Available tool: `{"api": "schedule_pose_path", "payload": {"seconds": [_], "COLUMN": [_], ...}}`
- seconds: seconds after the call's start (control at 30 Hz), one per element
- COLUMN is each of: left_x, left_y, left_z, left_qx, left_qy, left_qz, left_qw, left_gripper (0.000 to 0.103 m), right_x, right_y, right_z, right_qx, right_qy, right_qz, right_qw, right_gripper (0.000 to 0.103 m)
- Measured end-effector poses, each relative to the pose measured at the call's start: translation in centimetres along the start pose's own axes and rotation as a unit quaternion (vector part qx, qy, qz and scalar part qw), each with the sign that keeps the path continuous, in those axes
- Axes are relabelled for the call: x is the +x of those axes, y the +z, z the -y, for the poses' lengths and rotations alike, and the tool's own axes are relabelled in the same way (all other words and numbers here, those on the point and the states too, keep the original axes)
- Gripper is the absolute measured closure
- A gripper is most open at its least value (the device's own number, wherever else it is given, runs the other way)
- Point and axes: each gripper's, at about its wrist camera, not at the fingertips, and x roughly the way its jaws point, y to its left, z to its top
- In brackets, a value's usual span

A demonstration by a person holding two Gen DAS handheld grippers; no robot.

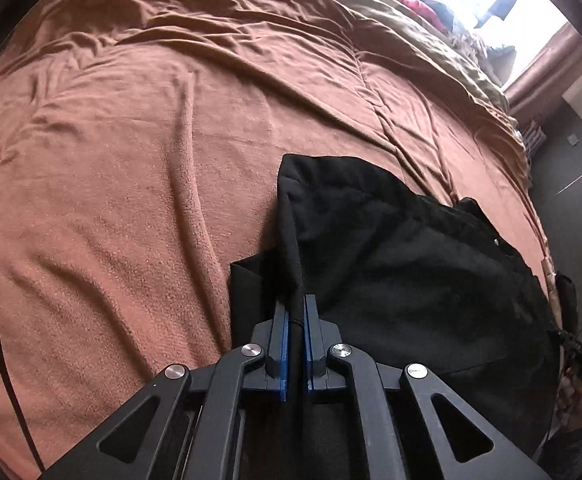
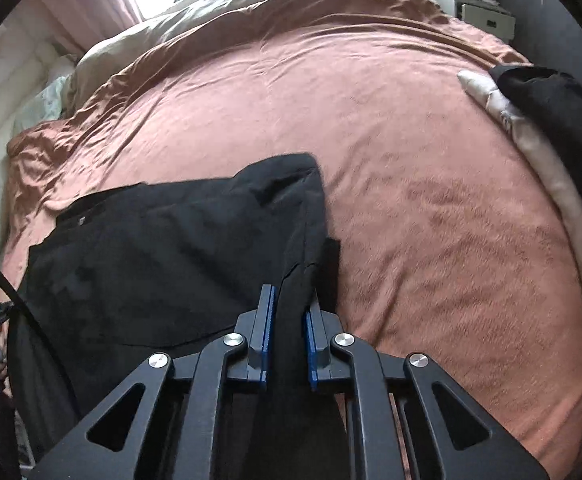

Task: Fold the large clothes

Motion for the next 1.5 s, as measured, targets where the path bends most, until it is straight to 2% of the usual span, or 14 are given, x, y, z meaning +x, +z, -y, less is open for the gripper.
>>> {"api": "schedule_pose_path", "payload": {"seconds": [0.13,0.17,0.2,0.27,0.37,0.4,0.43,0.5,0.67,0.8,0.97,1.3,1.43,1.5], "left_x": [-0.9,-1.3,-1.9,-3.4,-5.0,-5.2,-5.6,-5.9,-7.0,-7.9,-8.9,-10.0,-9.7,-9.6], "left_y": [-0.5,-0.7,-1.0,-1.9,-3.4,-3.8,-4.6,-6.0,-9.0,-11.2,-13.8,-17.0,-18.1,-18.4], "left_z": [-0.1,-0.1,-0.1,-0.3,-0.9,-1.1,-1.4,-2.0,-3.0,-3.8,-5.4,-7.0,-7.3,-7.3], "left_qx": [-0.005,-0.004,-0.003,-0.004,-0.012,-0.015,-0.021,-0.03,-0.047,-0.058,-0.085,-0.131,-0.151,-0.156], "left_qy": [-0.019,-0.025,-0.032,-0.039,-0.049,-0.052,-0.057,-0.062,-0.072,-0.079,-0.104,-0.149,-0.175,-0.184], "left_qz": [-0.017,-0.015,-0.012,0.003,0.012,0.012,0.01,0.006,0.001,0.0,-0.003,-0.017,-0.03,-0.031], "left_qw": [0.9997,0.9996,0.9994,0.9992,0.9987,0.9985,0.9981,0.9976,0.9963,0.9952,0.991,0.9799,0.9725,0.9699], "left_gripper": [0.092,0.082,0.067,0.049,0.047,0.047,0.047,0.047,0.047,0.047,0.047,0.047,0.047,0.047], "right_x": [-1.0,-1.7,-2.5,-4.2,-6.9,-7.5,-8.2,-9.5,-11.0,-11.2,-10.7,-8.1,-6.5,-5.7], "right_y": [-0.4,-0.6,-0.8,-1.4,-3.0,-3.6,-4.2,-5.6,-8.0,-9.9,-11.7,-13.5,-13.9,-14.2], "right_z": [0.3,0.2,0.1,0.2,0.0,-0.2,-0.5,-1.3,-3.3,-5.2,-8.0,-14.1,-16.2,-17.2], "right_qx": [0.022,0.019,0.017,0.019,0.015,0.013,0.01,-0.001,-0.026,-0.052,-0.071,-0.132,-0.151,-0.161], "right_qy": [-0.004,-0.01,-0.014,-0.021,-0.021,-0.019,-0.013,-0.006,0.02,0.019,0.047,0.11,0.128,0.136], "right_qz": [0.012,0.021,0.027,0.041,0.057,0.059,0.062,0.073,0.08,0.082,0.069,0.03,0.008,-0.003], "right_qw": [1.0,1.0,0.999,0.999,0.998,0.998,0.998,0.997,0.996,0.995,0.994,0.985,0.98,0.977], "right_gripper": [0.093,0.092,0.092,0.092,0.089,0.079,0.061,0.036,0.036,0.036,0.036,0.045,0.063,0.068]}}
